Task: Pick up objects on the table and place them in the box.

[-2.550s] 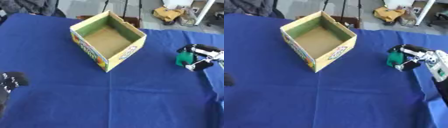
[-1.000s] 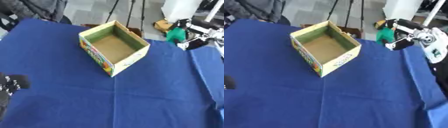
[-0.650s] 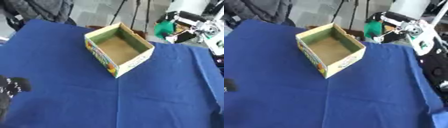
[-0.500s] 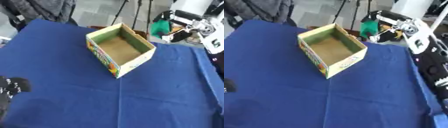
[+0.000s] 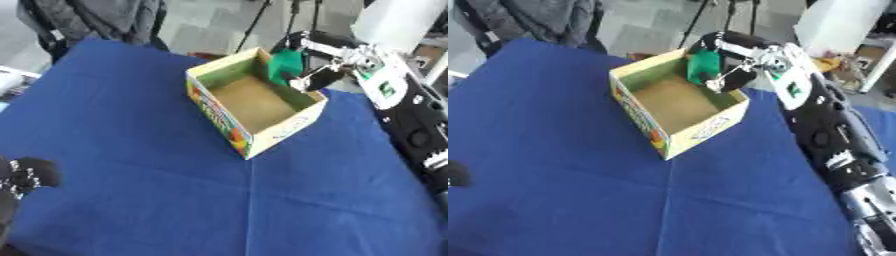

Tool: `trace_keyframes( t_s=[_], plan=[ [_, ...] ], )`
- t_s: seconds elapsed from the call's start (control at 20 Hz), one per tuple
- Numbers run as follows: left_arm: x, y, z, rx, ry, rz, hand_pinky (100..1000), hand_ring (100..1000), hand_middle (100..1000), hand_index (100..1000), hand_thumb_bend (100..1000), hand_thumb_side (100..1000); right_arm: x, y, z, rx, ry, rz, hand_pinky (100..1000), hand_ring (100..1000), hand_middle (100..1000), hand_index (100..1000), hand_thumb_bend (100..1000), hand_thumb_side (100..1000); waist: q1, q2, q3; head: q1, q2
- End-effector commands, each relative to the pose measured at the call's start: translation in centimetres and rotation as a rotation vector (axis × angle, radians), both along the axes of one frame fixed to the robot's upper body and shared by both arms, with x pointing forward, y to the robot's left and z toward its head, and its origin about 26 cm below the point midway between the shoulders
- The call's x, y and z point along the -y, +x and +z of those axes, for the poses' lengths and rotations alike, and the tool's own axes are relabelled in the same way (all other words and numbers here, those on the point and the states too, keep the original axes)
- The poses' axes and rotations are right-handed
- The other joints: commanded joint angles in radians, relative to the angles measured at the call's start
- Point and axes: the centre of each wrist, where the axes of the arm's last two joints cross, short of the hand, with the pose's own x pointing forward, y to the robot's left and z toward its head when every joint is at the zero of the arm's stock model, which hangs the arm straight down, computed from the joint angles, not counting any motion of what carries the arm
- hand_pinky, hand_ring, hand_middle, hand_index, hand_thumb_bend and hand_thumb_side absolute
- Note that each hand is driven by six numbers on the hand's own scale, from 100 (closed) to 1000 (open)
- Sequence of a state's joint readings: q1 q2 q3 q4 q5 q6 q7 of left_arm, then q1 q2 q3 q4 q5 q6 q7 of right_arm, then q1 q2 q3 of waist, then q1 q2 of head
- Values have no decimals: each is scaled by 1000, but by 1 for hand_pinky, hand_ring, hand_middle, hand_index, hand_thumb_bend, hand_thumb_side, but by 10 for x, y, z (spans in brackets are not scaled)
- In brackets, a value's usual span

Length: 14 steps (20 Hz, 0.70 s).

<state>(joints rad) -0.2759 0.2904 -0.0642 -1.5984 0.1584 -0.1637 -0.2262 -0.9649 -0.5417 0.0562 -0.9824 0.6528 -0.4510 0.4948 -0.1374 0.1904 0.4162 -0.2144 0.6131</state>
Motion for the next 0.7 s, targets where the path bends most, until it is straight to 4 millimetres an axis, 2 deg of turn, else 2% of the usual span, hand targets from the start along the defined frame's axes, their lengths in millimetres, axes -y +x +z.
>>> trace_keyframes(
  t_s=[0.05,0.35,0.7],
  plan=[
    [3,3,13,43,0,-18,628,614,583,663,395,1000,-2,2,12,43,-11,-14,484,375,720,874,100,100,13,-9,8,-10,-17],
    [6,4,18,59,-8,-25,628,614,583,663,384,1000,-15,8,-9,18,-26,-27,495,385,724,878,100,112,13,8,32,-20,-30],
    [7,5,19,65,-14,-24,627,614,582,663,393,1000,-30,12,-29,-13,-50,-11,507,401,728,878,100,128,16,23,39,-34,-28]
  ],
)
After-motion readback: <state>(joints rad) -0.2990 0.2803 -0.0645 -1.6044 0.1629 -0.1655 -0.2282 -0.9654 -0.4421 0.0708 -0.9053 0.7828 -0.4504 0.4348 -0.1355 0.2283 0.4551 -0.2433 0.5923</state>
